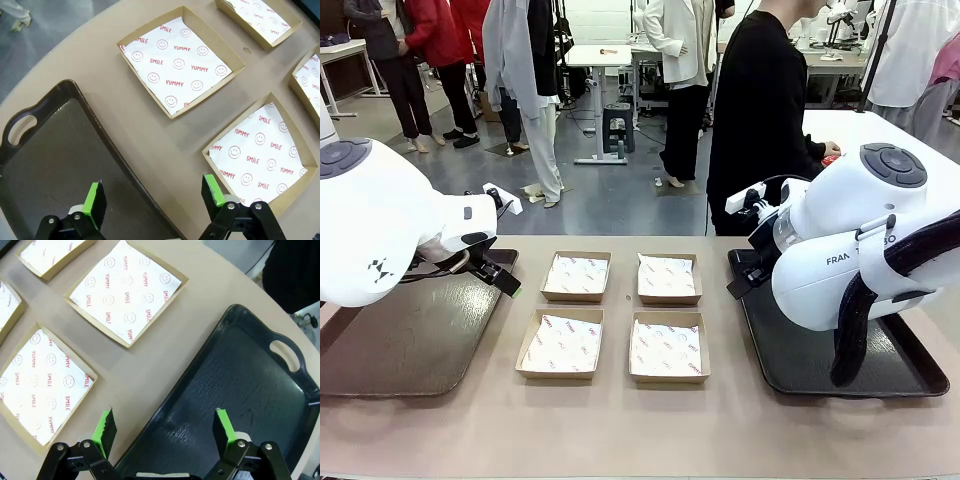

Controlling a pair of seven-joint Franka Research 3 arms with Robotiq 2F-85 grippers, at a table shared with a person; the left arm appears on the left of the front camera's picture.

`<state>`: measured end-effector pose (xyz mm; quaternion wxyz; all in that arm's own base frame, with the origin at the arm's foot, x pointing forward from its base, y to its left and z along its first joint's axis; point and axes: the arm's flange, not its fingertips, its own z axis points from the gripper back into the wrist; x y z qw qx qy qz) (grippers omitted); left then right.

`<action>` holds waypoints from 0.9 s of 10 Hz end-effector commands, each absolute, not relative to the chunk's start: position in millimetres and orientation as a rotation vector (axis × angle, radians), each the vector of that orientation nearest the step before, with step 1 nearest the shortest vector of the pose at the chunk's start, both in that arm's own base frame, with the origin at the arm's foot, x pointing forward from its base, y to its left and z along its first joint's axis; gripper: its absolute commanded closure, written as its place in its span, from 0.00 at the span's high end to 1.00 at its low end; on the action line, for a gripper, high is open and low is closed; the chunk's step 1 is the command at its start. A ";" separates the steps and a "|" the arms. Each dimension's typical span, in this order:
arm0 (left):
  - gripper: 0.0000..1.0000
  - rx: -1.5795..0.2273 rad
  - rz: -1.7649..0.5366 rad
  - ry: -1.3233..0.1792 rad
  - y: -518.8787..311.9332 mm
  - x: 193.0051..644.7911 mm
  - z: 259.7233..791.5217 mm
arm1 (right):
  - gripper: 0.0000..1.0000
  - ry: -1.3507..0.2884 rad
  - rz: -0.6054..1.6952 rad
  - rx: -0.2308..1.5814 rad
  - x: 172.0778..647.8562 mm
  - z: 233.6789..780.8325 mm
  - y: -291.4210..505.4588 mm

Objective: Individually package the donuts and arrange them on the tray.
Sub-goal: Pick up one Paper togo box.

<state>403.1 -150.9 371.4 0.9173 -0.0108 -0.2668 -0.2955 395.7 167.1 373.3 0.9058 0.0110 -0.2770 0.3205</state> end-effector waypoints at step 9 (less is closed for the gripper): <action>1.00 -0.143 -0.698 -0.287 -74.6 261.6 414.8 | 1.00 -0.296 0.705 -0.023 240.8 406.0 91.9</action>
